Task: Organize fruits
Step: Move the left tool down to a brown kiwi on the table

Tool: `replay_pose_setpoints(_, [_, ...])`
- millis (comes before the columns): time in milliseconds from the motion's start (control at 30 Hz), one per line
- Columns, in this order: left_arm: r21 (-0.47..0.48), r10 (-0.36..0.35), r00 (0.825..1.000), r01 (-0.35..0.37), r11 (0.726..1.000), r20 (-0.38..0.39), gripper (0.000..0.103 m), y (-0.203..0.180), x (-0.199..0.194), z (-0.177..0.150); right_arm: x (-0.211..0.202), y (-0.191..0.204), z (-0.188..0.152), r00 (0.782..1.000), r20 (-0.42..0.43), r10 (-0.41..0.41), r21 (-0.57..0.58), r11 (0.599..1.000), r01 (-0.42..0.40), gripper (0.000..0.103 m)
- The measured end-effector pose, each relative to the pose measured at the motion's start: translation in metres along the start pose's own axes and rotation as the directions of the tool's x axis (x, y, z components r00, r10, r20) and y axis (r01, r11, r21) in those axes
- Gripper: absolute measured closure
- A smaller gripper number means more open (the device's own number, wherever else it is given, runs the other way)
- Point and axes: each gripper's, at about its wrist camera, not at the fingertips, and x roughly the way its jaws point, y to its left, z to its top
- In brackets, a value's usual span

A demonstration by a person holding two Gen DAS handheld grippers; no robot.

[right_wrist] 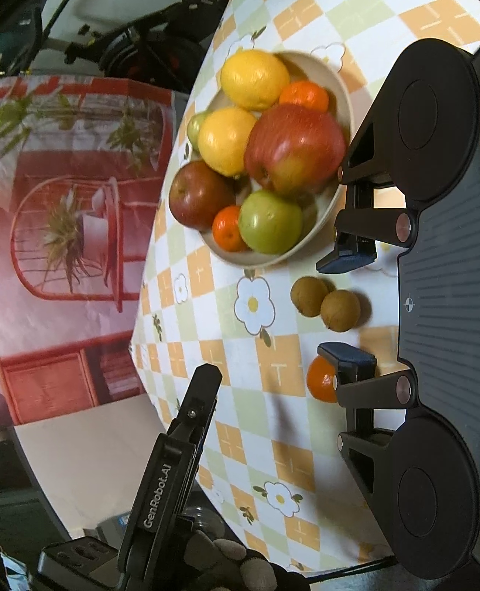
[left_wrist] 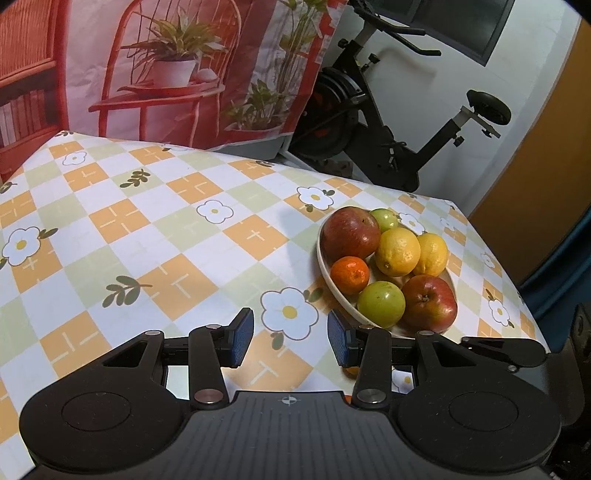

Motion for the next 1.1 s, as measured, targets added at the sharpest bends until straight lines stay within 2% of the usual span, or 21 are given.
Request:
replay_pose_setpoints(433, [-0.011,-0.023,0.999,0.022,1.000,-0.030,0.057,-0.001,0.008,-0.006,0.009,0.000,-0.001,1.000,-0.021,0.010,0.009,1.000,-0.010,0.068])
replay_pose_setpoints(500, [-0.011,-0.025,0.999,0.025,1.000,-0.037,0.057,-0.002,0.009,-0.008,0.011,-0.001,-0.002,1.000,-0.025,0.014,0.011,1.000,-0.014,0.069])
replay_pose_setpoints(567, [-0.008,-0.029,0.999,0.029,1.000,-0.043,0.058,-0.005,0.010,-0.009,0.012,-0.002,-0.004,0.999,-0.029,0.019,0.015,1.000,-0.019,0.075])
replay_pose_setpoints(633, [-0.002,-0.034,0.998,0.034,0.999,-0.049,0.058,-0.008,0.012,-0.010,0.012,-0.002,-0.006,0.999,-0.032,0.022,0.018,1.000,-0.021,0.078])
replay_pose_setpoints(900, [0.031,-0.079,0.993,0.082,0.996,-0.090,0.058,-0.024,0.026,-0.014,0.000,-0.010,-0.014,1.000,-0.005,0.014,0.047,0.999,-0.013,0.078])
replay_pose_setpoints(1100, [0.080,-0.083,0.987,0.094,0.992,-0.139,0.058,-0.039,0.047,-0.016,-0.015,-0.021,-0.025,1.000,0.018,-0.012,0.085,0.996,0.011,0.078])
